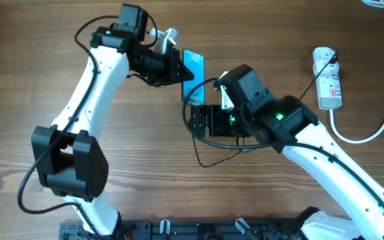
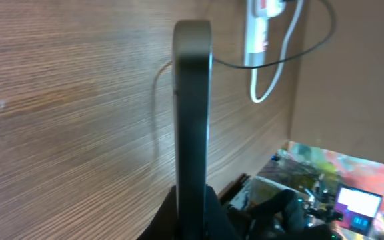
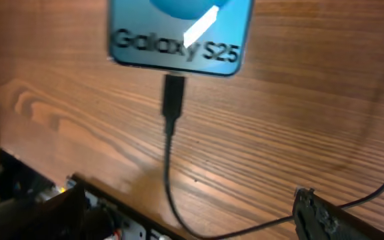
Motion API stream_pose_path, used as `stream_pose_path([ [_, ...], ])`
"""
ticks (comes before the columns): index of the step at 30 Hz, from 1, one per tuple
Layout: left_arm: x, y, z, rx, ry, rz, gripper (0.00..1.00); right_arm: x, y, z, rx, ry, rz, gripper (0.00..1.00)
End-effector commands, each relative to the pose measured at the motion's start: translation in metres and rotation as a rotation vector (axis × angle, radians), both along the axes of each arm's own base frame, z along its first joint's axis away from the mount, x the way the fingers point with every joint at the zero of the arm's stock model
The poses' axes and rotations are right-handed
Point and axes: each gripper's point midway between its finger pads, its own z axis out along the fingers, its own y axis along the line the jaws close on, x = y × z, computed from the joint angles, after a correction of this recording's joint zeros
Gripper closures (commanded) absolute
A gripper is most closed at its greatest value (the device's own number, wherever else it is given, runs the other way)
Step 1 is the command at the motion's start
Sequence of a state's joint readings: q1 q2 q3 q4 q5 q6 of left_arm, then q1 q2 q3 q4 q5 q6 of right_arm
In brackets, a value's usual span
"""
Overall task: Plug charger to phone and switch on socket
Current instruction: 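Push the plug up into the phone's port with the right gripper, then lower the plugged phone flat onto the table with the left gripper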
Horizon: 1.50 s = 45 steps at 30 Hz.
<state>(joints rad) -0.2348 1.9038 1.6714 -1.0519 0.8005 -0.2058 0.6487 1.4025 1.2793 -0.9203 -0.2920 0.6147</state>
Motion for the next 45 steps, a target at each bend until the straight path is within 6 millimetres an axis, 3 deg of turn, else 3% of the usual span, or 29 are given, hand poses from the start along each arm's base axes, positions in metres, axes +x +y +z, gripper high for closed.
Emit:
stream_pose_path([
  [1,-0.007,-0.002,-0.019,0.042,-0.005,-0.021,0.96,-0.002,0.006,0.008,0.034,0.000,0.045,0.00],
  [10,-0.005,-0.010,-0.059,0.042,0.036,0.010,0.96,-0.008,0.009,0.009,0.056,0.024,0.060,0.00],
  [25,-0.001,-0.003,-0.129,0.133,0.130,0.007,0.96,-0.008,0.008,0.008,0.052,0.028,0.060,0.00],
  [45,0.006,0.003,-0.151,0.189,0.090,-0.019,0.96,-0.006,0.008,0.008,0.050,0.019,0.056,0.00],
])
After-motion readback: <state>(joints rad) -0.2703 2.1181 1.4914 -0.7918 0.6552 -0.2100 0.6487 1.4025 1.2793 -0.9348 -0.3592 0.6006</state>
